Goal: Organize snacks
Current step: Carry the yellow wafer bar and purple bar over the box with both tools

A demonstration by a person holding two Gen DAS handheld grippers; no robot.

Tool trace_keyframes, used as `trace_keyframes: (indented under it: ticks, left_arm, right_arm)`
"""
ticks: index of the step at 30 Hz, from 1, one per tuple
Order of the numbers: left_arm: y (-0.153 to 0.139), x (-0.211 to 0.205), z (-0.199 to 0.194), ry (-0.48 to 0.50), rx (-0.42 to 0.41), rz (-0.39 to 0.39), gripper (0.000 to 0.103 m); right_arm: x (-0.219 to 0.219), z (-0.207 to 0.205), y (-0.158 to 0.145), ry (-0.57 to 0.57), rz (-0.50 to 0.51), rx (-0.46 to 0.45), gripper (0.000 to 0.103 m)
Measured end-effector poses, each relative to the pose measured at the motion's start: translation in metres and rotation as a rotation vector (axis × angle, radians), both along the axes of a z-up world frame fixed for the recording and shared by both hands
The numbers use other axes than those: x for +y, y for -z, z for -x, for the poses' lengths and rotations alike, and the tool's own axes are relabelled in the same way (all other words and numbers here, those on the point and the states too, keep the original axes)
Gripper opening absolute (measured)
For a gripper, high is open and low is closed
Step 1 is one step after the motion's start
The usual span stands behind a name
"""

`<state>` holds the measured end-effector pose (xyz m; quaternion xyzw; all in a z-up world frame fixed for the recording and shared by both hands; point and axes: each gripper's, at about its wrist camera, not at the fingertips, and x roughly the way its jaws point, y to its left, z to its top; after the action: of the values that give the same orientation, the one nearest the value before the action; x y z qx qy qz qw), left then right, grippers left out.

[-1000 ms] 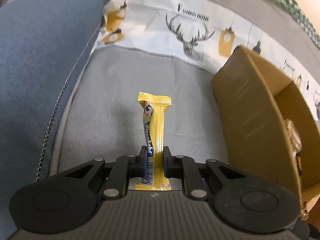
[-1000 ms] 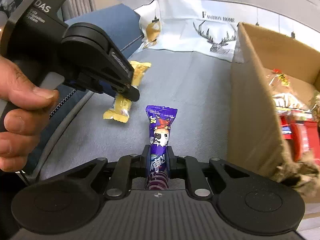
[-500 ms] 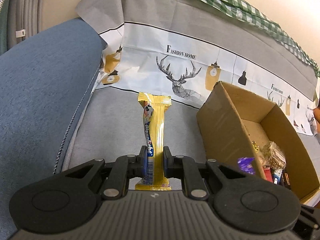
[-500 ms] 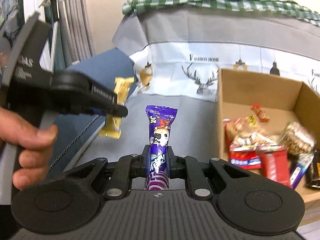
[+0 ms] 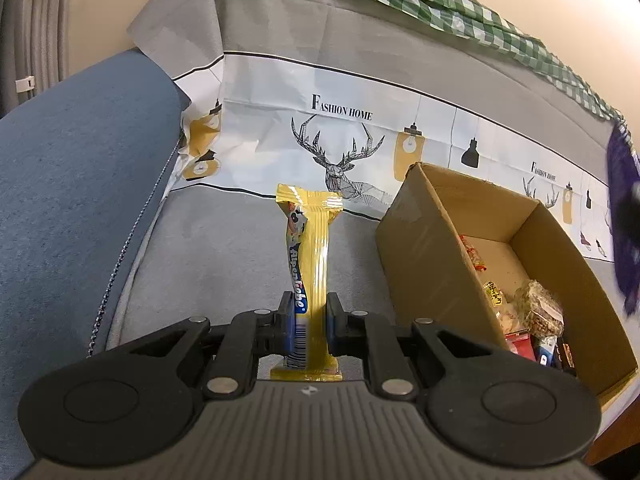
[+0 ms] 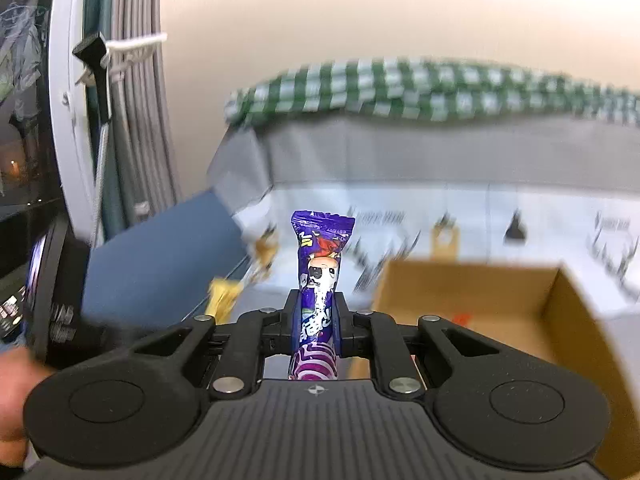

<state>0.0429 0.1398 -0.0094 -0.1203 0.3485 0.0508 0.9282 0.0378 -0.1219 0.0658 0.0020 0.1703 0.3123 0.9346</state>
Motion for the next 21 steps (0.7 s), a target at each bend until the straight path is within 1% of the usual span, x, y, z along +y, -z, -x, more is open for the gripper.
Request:
trace_keyframes:
  ticks: [3, 5, 7, 11, 14, 18, 21]
  left_arm:
    - [-0.001, -0.005, -0.003, 0.009, -0.01, 0.0, 0.016]
    - [-0.002, -0.01, -0.006, 0.016, -0.019, -0.001, 0.016]
    - [-0.005, -0.018, -0.008, 0.028, -0.041, -0.005, 0.016]
    - [-0.012, -0.038, -0.014, 0.057, -0.107, -0.01, 0.016]
    - [-0.018, -0.056, -0.017, 0.084, -0.167, -0.004, 0.016]
    - [-0.023, -0.081, -0.023, 0.12, -0.234, -0.004, 0.016]
    - [-0.026, -0.096, -0.031, 0.152, -0.263, 0.01, 0.016]
  right_arm:
    - [-0.025, -0.018, 0.004, 0.047, -0.033, -0.032, 0.015]
    - [-0.044, -0.029, 0.017, 0.101, -0.066, 0.004, 0.015]
    - [-0.056, -0.042, 0.028, 0.152, -0.062, 0.079, 0.015]
    - [-0.077, -0.053, 0.031, 0.212, -0.081, 0.08, 0.015]
    - [-0.088, -0.055, 0.035, 0.232, -0.092, 0.086, 0.015]
    - [-0.092, -0.058, 0.04, 0.245, -0.077, 0.079, 0.015]
    - [-0.095, -0.06, 0.039, 0.254, -0.062, 0.065, 0.015]
